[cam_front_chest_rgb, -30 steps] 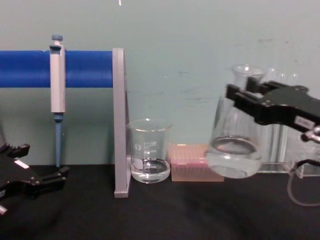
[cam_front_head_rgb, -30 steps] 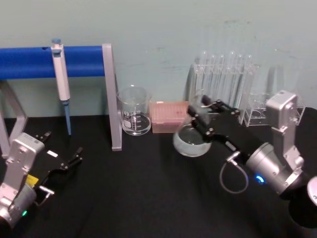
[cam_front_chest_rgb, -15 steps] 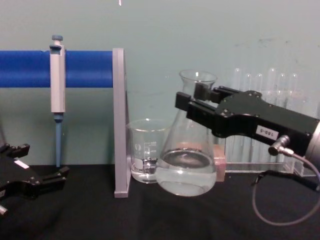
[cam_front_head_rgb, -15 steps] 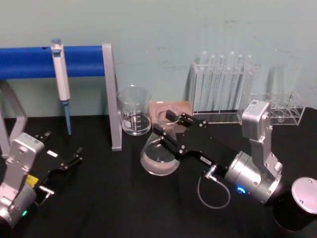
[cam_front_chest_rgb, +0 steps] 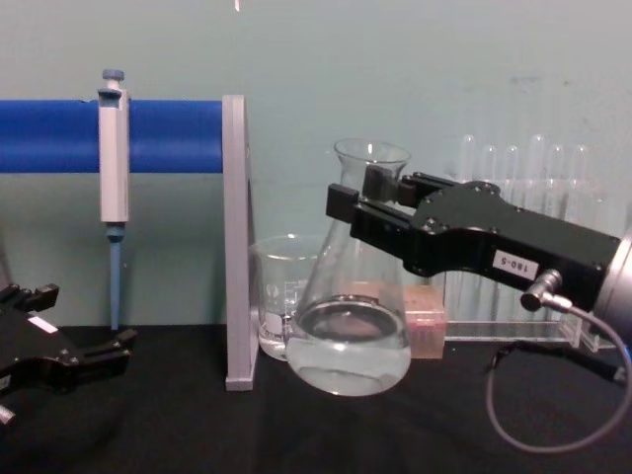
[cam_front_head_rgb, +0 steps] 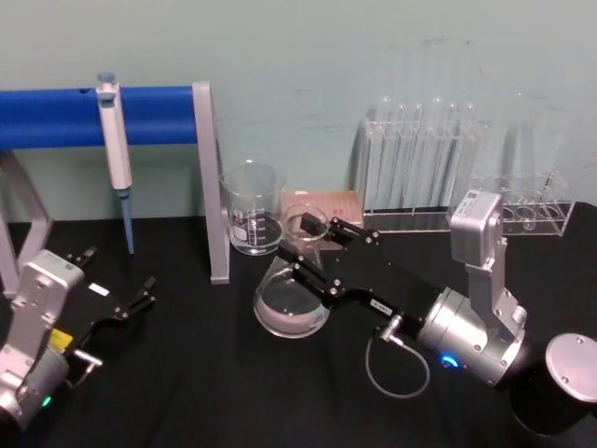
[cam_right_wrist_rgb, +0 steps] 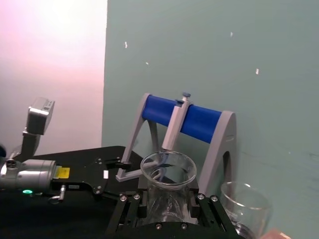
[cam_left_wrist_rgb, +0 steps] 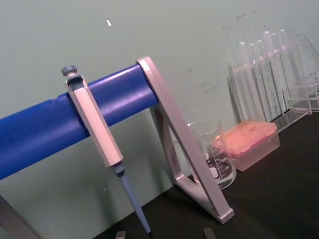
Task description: Grasp the erlenmeyer flask with one hand, shake it three times, then place it back.
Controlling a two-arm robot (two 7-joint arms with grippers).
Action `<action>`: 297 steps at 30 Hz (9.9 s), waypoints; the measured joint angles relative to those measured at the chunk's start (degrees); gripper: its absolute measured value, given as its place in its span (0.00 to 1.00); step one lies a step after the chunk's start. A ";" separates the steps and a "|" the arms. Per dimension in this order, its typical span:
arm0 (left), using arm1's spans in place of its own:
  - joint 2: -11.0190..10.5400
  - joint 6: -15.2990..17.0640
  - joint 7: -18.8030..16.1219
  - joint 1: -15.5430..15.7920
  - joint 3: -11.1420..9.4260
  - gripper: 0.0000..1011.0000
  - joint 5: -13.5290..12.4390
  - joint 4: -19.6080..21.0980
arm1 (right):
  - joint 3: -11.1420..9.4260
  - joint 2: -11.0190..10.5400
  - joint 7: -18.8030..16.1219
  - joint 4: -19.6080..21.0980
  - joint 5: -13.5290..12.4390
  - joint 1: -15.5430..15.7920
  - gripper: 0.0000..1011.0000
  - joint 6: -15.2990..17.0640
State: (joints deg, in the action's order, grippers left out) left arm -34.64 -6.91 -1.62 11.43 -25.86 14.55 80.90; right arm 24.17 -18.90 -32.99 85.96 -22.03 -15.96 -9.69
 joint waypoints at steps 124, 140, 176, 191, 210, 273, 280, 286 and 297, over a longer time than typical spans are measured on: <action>0.00 0.00 0.00 0.00 0.00 0.99 0.00 0.00 | -0.46 -1.60 2.22 -1.55 -1.64 -1.14 0.45 -0.05; 0.00 0.00 0.00 0.00 0.00 0.99 0.00 0.00 | 0.61 -1.44 1.64 -5.42 -1.13 -2.64 0.45 0.20; 0.00 0.00 0.00 0.00 0.00 0.99 0.00 0.00 | 3.49 0.11 -0.92 -13.97 -0.03 -5.57 0.45 0.27; 0.00 0.00 0.00 0.00 0.00 0.99 0.00 0.00 | 4.08 0.79 -2.00 -16.16 -0.18 -6.37 0.45 0.18; 0.00 0.00 0.00 0.00 0.00 0.99 0.00 0.00 | 4.86 0.88 -2.62 -17.28 0.09 -7.03 0.45 0.71; 0.00 0.00 0.00 0.00 0.00 0.99 0.00 0.00 | 5.16 0.98 -2.43 -17.93 0.39 -7.06 0.90 1.36; 0.00 0.00 0.00 0.00 0.00 0.99 0.00 0.00 | 5.14 0.98 -2.43 -17.91 0.36 -7.08 0.99 1.33; 0.00 0.00 0.00 0.00 0.00 0.99 0.00 0.00 | 5.15 0.98 -2.43 -17.90 0.33 -7.09 0.99 1.31; 0.00 0.00 0.00 0.00 0.00 0.99 0.00 0.00 | 5.15 0.98 -2.43 -17.89 0.29 -7.09 0.99 1.27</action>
State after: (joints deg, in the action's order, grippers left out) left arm -34.64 -6.91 -1.62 11.43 -25.86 14.55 80.90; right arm 29.31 -17.92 -35.41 68.07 -21.75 -23.05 -8.41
